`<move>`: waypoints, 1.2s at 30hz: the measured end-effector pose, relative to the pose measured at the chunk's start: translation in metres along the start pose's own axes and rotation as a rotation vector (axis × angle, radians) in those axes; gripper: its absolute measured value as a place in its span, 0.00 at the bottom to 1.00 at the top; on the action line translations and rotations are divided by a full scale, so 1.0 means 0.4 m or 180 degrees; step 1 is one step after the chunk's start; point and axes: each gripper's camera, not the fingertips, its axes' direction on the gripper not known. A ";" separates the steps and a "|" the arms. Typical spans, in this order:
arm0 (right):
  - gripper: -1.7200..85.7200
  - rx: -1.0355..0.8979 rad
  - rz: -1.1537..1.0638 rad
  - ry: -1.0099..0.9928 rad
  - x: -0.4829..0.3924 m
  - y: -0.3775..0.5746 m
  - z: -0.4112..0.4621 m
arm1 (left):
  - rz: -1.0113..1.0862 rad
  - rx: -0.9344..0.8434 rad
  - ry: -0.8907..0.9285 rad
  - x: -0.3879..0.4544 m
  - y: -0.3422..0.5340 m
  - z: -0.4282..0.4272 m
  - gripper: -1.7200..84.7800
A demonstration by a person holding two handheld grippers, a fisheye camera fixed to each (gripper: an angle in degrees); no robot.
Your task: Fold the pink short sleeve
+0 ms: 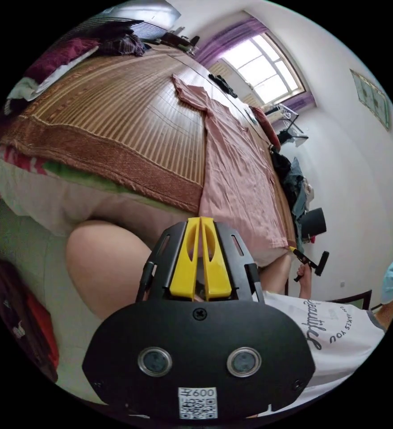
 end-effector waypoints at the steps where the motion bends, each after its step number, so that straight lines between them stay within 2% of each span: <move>1: 0.10 0.0071 -0.0003 -0.0070 0.012 0.001 0.003 | -0.0011 0.0093 0.0045 0.000 0.001 -0.005 0.04; 3: 0.11 0.0091 0.0007 -0.0149 0.034 -0.001 0.025 | 0.0007 0.0038 0.0143 0.004 -0.004 0.012 0.04; 6: 0.11 -0.0101 0.0026 -0.0211 0.070 -0.013 0.103 | 0.0147 -0.0139 -0.0002 0.028 -0.012 0.072 0.05; 10: 0.10 -0.0278 -0.0121 0.0022 0.096 -0.006 0.209 | 0.0223 -0.0293 -0.0099 0.056 -0.012 0.159 0.06; 16: 0.02 -0.0459 -0.0496 0.0258 0.119 0.027 0.300 | 0.0425 -0.0540 -0.0336 0.107 0.013 0.283 0.06; 20: 0.01 -0.0557 -0.0588 0.0345 0.150 0.041 0.342 | 0.0440 -0.0546 -0.0387 0.122 0.024 0.310 0.05; 31: 0.01 -0.0912 -0.0906 0.0729 0.292 0.175 0.514 | 0.0789 -0.0857 -0.1029 0.201 0.080 0.426 0.04; 36: 0.01 -0.0943 -0.0929 0.0772 0.384 0.232 0.576 | 0.0737 -0.0871 -0.1053 0.207 0.114 0.479 0.04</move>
